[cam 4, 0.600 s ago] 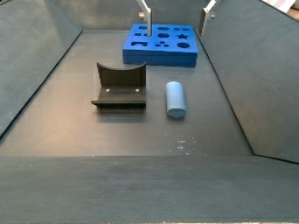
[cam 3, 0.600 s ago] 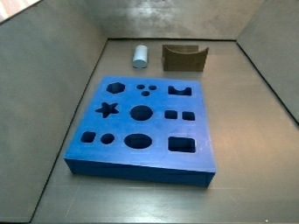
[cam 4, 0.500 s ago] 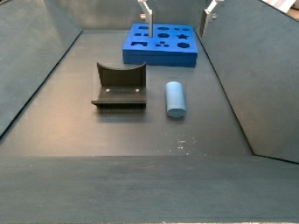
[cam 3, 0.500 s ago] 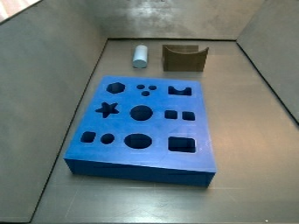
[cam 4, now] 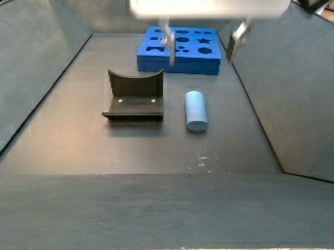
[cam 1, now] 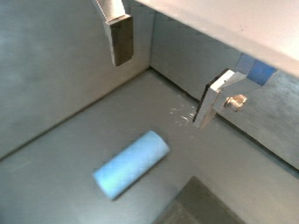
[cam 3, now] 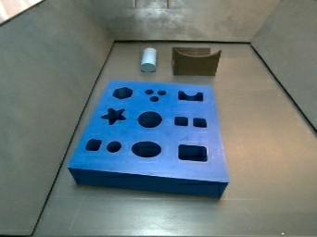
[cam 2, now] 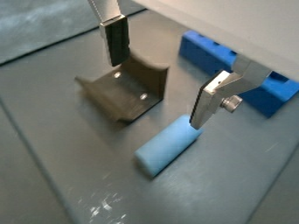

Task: Pick up the oval object. Move up. Place the oval object on the fixture. Regrasp the oval object. Move to above the board. Insert the oval object.
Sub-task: Pick up the oval object.

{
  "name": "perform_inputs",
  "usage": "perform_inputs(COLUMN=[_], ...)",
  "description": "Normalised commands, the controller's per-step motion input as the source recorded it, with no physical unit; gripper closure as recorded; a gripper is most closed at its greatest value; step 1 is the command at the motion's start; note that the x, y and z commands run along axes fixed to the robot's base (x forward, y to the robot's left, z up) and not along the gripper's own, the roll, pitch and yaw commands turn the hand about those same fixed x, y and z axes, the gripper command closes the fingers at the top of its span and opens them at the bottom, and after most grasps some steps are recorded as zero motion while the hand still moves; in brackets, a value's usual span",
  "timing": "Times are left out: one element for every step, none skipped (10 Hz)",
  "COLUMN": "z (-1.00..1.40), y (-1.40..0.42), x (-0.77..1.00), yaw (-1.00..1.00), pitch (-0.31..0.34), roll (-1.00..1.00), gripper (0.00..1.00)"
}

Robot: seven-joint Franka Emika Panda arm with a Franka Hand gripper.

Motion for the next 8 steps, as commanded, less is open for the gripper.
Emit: perform_inputs(z=[-0.99, 0.0, -0.35, -1.0, -1.0, -0.78, 0.0, -0.97], y=[0.31, 0.0, -0.15, -0.54, -0.5, -0.24, 0.02, 0.0], x=[0.67, 0.22, 0.03, 0.31, 0.17, 0.0, 0.0, -0.63], yaw=[0.02, -0.1, 0.0, -0.43, -0.36, -0.05, 0.0, 0.0], pitch=[0.12, 0.036, 0.0, -0.033, -0.027, -0.053, 0.0, -0.11], roll=[-0.02, 0.0, 0.06, 0.16, 0.16, 0.02, 0.01, 0.08], gripper=[0.0, 0.0, 0.0, 0.0, 0.0, 0.0, 0.0, 0.0])
